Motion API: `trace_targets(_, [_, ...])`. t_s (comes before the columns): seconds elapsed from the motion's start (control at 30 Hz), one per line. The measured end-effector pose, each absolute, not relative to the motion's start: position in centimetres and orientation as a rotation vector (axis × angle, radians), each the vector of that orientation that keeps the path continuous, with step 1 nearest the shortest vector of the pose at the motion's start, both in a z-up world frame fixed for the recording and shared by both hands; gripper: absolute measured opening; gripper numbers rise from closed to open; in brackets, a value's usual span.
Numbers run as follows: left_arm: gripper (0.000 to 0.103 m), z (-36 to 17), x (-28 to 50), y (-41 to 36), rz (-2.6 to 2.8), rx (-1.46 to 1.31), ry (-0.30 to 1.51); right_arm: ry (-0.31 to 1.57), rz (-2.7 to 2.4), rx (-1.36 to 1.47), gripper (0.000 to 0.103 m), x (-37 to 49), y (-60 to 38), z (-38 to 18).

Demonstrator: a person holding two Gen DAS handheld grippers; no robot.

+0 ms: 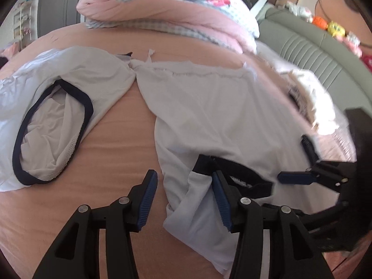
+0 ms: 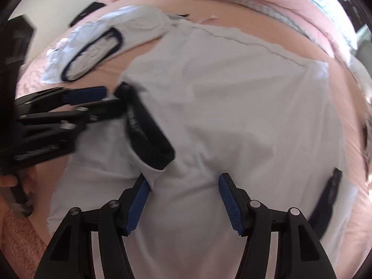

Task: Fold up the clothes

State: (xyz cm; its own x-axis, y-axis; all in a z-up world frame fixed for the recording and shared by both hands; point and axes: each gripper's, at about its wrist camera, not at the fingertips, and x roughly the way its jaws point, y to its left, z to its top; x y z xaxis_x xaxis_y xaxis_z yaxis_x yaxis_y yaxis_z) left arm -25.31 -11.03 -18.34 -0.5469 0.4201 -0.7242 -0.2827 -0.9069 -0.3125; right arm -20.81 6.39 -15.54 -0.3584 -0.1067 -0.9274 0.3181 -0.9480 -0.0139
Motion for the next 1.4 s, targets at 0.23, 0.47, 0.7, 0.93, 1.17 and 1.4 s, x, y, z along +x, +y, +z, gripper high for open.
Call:
trace_targets(0.23, [0.046, -16.8, -24.3, -12.0, 2.417, -1.191, -0.183, 0.276, -2.388, 1.492, 0.061, -20.2, 6.1, -12.7])
trace_targets(0.47, [0.047, -18.9, -21.2, -7.4, 2.295, -1.327, 0.133, 0.296, -2.383, 1.539, 0.061, -23.3, 4.7, -14.9])
trace_targets(0.7, [0.047, -17.8, -19.2, -8.9, 2.17, -1.266, 0.087, 0.122, -2.481, 1.489, 0.06, -24.2, 6.3, -12.5])
trace_targets(0.93, [0.046, -19.4, -21.3, -14.0, 2.328, -1.357, -0.249, 0.07, -2.331, 1.429, 0.061, -17.2, 4.9, -11.6])
trace_targets(1.17, [0.046, -20.3, -24.1, -11.5, 2.302, -1.301, -0.242, 0.285, -2.241, 1.434, 0.061, -14.3, -0.3, -14.1])
trace_targets(1.4, [0.049, -20.6, -25.4, -9.9, 2.437, -1.31, -0.058, 0.212, -2.203, 1.58, 0.061, -11.9, 2.0, -16.3])
